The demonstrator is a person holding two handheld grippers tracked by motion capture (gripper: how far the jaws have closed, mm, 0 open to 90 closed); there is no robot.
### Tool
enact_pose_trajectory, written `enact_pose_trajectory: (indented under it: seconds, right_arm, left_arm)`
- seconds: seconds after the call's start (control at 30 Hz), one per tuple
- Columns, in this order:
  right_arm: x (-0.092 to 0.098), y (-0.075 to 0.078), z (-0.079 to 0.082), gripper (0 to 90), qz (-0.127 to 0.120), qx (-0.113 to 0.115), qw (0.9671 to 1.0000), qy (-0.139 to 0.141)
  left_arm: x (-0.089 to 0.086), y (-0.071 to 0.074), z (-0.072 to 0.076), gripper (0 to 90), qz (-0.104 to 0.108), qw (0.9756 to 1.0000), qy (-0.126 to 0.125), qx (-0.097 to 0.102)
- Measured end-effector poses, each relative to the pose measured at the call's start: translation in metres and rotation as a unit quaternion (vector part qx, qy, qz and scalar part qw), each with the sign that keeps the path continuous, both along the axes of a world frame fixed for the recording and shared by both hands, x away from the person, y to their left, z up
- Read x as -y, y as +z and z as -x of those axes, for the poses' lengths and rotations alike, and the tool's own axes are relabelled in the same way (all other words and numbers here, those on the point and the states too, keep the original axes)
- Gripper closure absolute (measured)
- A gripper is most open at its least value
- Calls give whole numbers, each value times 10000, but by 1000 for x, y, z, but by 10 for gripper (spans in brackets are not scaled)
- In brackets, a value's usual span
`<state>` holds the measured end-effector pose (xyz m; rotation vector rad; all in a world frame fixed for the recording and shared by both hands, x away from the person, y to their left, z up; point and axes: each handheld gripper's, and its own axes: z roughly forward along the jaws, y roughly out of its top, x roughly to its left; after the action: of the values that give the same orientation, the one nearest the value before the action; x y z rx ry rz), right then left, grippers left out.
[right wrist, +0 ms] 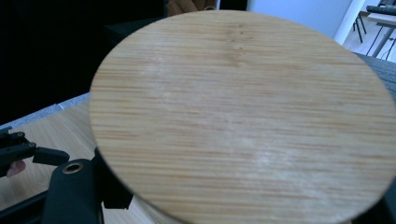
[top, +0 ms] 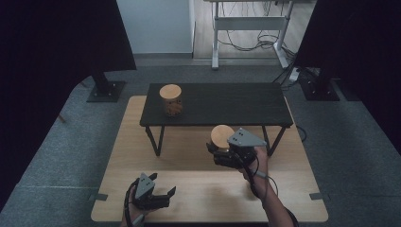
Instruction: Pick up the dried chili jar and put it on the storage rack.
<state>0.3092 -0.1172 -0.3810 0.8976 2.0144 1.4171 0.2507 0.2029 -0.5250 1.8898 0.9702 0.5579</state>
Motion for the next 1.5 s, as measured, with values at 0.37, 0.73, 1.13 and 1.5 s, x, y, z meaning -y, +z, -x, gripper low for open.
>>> enact_pose_trajectory:
  seconds: [0.37,0.73,1.13,1.5]
  right_arm:
    - [2,9,-6,253,-16,87,10000,24]
    - [4,13,-12,253,-34,117,9999,-12]
    - [3,24,-26,253,-45,198,9997,121]
    - [0,32,-32,253,58,225,9996,146]
  left_arm:
    - [0,0,0,86,-27,10000,0,4]
    - [1,-1,-1,85,-31,10000,13,-26]
    - [2,-1,-1,85,-57,10000,-23,-28]
    - [4,-2,-1,85,-115,9999,-76,-24]
